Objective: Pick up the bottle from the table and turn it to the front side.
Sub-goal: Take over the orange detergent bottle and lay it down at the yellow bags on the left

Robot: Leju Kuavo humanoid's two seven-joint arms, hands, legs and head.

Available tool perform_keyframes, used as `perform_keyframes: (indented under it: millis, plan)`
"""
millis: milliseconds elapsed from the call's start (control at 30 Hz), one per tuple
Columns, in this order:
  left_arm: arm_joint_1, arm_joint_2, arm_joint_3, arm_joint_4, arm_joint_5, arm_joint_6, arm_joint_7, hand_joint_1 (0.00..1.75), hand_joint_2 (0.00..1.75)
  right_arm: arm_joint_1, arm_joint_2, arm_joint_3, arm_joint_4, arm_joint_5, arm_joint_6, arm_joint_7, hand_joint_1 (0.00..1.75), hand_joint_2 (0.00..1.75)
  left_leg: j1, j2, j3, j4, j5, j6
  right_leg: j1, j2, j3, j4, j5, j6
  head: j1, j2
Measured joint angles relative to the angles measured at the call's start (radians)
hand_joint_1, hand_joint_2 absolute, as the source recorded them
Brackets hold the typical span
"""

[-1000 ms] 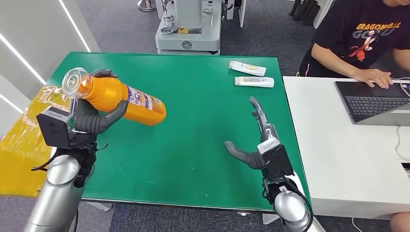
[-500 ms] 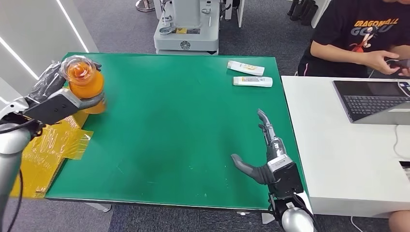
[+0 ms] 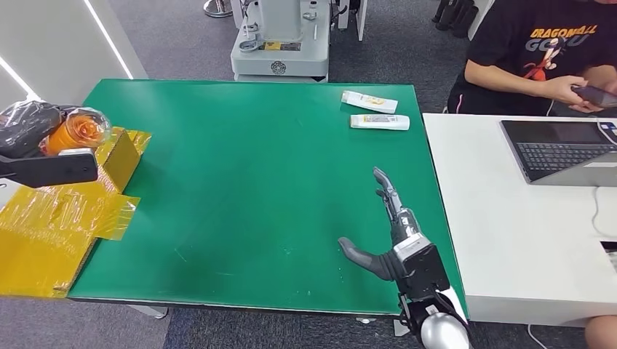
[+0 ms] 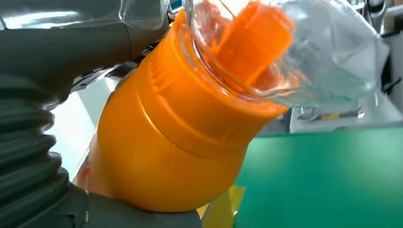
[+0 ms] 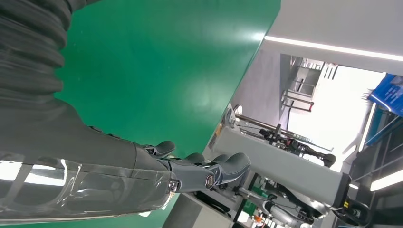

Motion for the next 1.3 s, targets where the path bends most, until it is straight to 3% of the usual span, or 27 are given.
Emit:
perform_keyframes:
  millis: [200,433,633,800,1000,1300]
  plan:
    - [0.018,0.041,-0.054,-0.006,-0.013,0.004,-0.029,1.75,1.75,0.002,0.006,0.000,0.000,-0.003,0.011,0.001,0.00,1.75,0.000,0.000,0.000,0.000,0.000,0.000,0.000,0.000,0.000,0.000,0.000,0.000,0.000,0.000]
    - [0.070,0.030,-0.108,-0.002,-0.082,0.081,-0.089,1.75,1.75,0.010,0.009,-0.001,-0.008,-0.003,0.018,0.005,0.00,1.75,-0.001,0.000,0.000,0.000,0.000,0.000,0.000,0.000,0.000,-0.001,0.000,0.000,0.000,0.000]
    - [0.075,-0.066,-0.159,0.082,-0.193,0.139,-0.151,1.75,1.75,0.014,0.009,-0.001,-0.019,-0.003,0.011,0.009,0.00,1.75,0.000,-0.002,0.000,0.001,0.000,0.000,0.000,-0.002,0.000,-0.001,0.000,0.000,0.000,0.000]
    - [0.026,-0.144,-0.209,0.183,-0.243,0.141,-0.171,1.75,1.75,0.024,0.009,-0.001,-0.026,-0.003,0.004,0.011,0.00,1.75,-0.001,-0.003,0.000,0.001,0.000,0.000,0.000,-0.002,0.000,-0.001,0.001,0.000,0.000,0.000]
    - [-0.028,-0.238,-0.259,0.328,-0.279,0.152,-0.162,1.75,1.75,0.032,0.009,-0.001,-0.041,-0.002,0.000,0.021,0.00,1.75,0.000,-0.002,0.000,0.001,0.000,0.000,0.000,-0.002,0.000,-0.001,0.001,0.000,0.000,0.000]
    - [-0.084,-0.322,-0.313,0.512,-0.351,0.159,-0.100,1.75,1.75,0.045,0.009,-0.001,-0.056,0.004,0.001,0.027,0.00,1.75,0.000,-0.001,0.000,0.001,0.001,0.000,0.000,-0.001,0.000,-0.001,0.002,0.000,0.000,0.000]
